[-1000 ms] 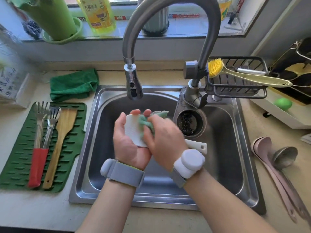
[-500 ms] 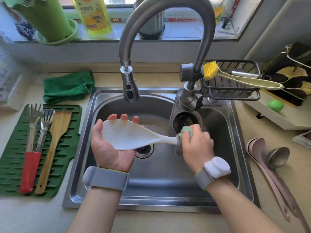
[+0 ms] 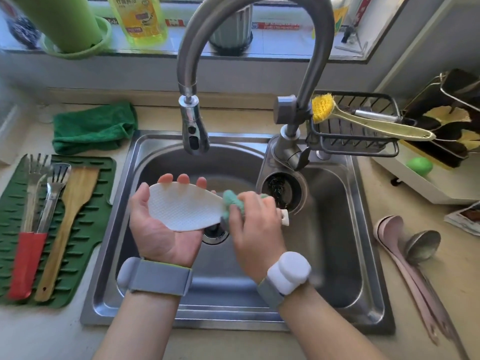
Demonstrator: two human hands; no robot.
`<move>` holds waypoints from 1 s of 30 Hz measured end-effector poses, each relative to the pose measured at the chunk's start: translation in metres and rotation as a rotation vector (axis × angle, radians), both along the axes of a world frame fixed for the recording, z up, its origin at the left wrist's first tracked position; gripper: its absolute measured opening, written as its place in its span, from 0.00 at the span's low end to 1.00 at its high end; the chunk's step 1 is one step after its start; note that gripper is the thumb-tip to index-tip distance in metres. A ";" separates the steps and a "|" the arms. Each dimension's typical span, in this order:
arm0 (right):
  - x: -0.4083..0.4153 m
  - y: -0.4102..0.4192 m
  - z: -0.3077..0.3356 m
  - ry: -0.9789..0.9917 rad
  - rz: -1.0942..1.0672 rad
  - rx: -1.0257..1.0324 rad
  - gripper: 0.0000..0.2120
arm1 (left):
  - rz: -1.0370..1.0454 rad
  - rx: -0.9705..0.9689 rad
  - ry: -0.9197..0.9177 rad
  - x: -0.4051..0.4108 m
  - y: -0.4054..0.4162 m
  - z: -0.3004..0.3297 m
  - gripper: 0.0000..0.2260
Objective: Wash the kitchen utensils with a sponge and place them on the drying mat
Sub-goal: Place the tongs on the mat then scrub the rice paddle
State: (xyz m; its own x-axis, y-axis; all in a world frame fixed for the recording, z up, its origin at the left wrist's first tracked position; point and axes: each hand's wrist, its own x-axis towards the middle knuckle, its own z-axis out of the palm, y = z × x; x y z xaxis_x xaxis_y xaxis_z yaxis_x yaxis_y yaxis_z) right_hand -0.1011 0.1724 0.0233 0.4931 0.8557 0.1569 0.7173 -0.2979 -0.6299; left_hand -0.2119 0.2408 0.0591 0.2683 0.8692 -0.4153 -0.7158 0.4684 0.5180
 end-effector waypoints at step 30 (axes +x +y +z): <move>-0.013 0.037 0.026 0.010 0.251 -0.026 0.15 | -0.115 -0.124 -0.023 0.021 -0.010 -0.003 0.16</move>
State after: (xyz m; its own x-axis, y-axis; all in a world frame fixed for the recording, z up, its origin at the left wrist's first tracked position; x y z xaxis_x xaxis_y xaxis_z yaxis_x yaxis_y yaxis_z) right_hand -0.1144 0.2098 0.0497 0.2660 0.9552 0.1298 0.7645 -0.1271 -0.6320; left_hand -0.1909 0.2310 0.0558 0.3739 0.7745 -0.5102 -0.6646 0.6075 0.4350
